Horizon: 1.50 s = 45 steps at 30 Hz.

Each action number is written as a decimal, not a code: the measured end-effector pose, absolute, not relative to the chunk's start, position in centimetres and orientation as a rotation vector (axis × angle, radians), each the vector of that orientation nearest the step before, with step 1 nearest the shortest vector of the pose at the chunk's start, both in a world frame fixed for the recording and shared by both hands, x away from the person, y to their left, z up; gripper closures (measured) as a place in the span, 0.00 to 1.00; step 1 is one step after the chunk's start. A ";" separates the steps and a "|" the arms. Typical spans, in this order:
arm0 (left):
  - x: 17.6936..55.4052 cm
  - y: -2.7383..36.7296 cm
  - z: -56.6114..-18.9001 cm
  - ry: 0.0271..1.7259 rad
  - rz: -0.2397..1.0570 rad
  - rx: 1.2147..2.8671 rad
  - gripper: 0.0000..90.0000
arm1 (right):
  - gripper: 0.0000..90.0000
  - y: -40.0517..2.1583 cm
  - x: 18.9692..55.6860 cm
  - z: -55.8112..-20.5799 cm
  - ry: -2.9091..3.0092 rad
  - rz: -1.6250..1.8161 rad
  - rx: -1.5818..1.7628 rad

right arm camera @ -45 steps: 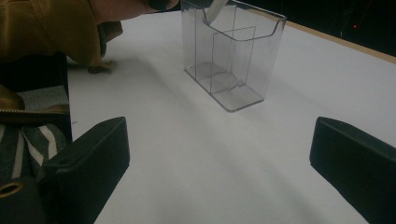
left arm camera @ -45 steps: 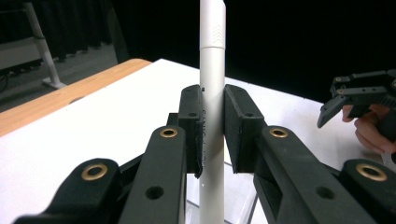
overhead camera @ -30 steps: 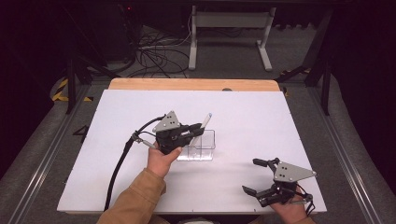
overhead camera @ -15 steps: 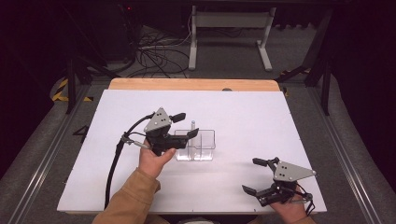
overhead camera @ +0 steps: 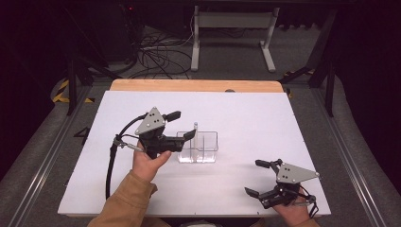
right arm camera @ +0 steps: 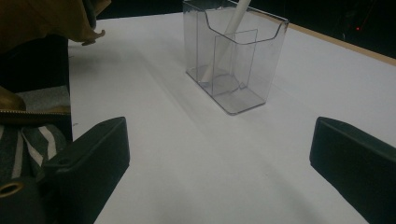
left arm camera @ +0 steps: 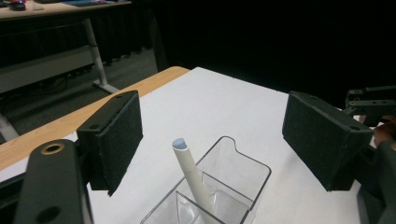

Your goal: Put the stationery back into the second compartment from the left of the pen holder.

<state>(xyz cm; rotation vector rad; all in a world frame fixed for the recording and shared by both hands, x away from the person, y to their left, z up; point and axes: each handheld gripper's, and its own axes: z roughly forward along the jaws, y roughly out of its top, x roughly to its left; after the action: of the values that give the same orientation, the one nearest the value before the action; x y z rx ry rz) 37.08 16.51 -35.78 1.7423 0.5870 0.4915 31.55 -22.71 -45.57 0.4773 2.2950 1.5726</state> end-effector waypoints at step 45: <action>30.8 27.5 -42.8 0.662 0.516 1.865 0.07 | 0.06 -22.9 31.4 -45.6 2.279 1.574 0.511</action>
<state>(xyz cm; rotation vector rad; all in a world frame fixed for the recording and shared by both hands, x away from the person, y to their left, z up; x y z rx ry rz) 30.82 27.48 -42.77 1.8646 0.6621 0.5163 31.41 -22.88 -45.59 0.5107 2.2789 1.5744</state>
